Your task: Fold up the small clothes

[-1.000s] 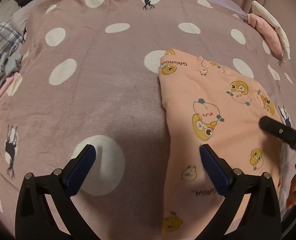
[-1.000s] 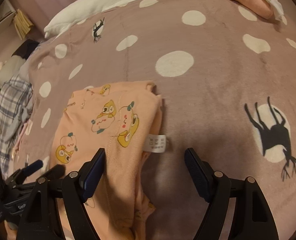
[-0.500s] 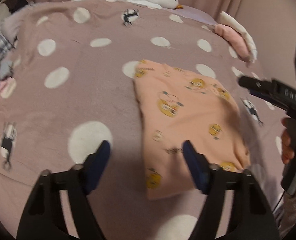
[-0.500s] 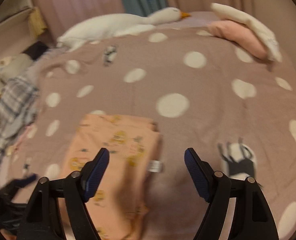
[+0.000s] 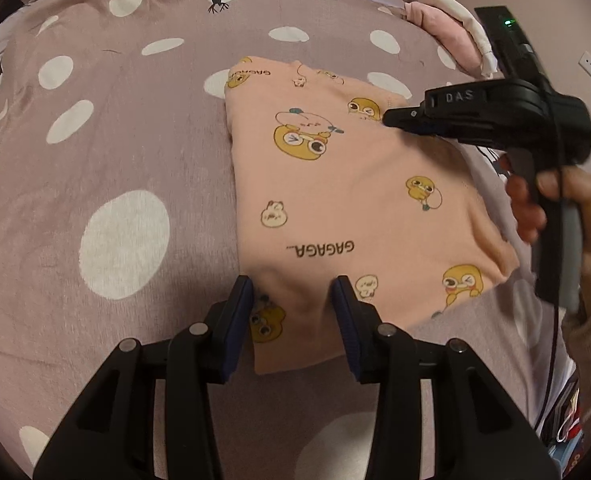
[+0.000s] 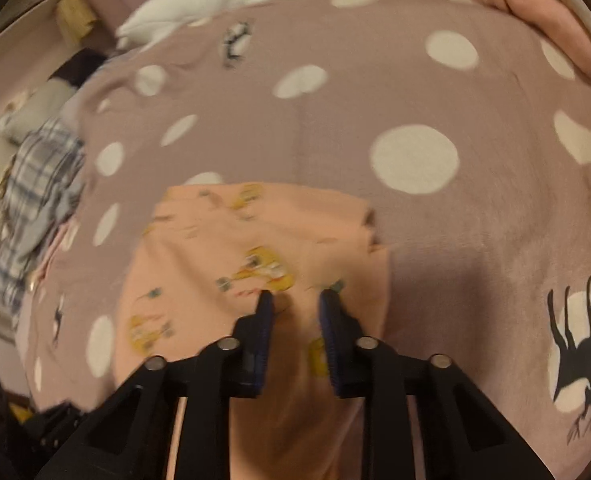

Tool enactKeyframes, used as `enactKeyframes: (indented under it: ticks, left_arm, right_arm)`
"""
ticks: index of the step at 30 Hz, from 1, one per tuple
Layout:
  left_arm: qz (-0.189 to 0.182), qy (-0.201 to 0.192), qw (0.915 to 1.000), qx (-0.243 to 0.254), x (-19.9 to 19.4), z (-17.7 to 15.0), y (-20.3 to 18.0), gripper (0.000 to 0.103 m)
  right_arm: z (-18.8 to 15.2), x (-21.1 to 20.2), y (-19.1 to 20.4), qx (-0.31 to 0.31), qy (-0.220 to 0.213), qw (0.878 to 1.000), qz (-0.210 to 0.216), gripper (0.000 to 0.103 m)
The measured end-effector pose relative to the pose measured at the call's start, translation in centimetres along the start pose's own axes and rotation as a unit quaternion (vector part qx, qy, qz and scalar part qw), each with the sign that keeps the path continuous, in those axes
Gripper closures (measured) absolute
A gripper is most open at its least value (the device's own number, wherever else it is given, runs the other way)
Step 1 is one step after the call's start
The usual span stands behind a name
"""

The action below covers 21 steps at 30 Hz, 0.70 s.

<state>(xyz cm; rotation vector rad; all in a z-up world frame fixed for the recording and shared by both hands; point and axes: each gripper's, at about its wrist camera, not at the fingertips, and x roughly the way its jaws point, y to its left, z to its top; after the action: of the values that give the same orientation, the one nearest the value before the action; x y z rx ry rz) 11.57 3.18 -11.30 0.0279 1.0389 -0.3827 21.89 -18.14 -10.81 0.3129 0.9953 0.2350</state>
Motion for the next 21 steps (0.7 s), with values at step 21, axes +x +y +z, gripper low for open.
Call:
enactKeyframes:
  ticks: [21]
  left_arm:
    - [0.031,-0.023,0.9991,-0.016,4.7,11.6,1.5,0.063]
  right_arm:
    - [-9.0,-6.2,2.0,-0.126,-0.002,0.991,0.038,0.086]
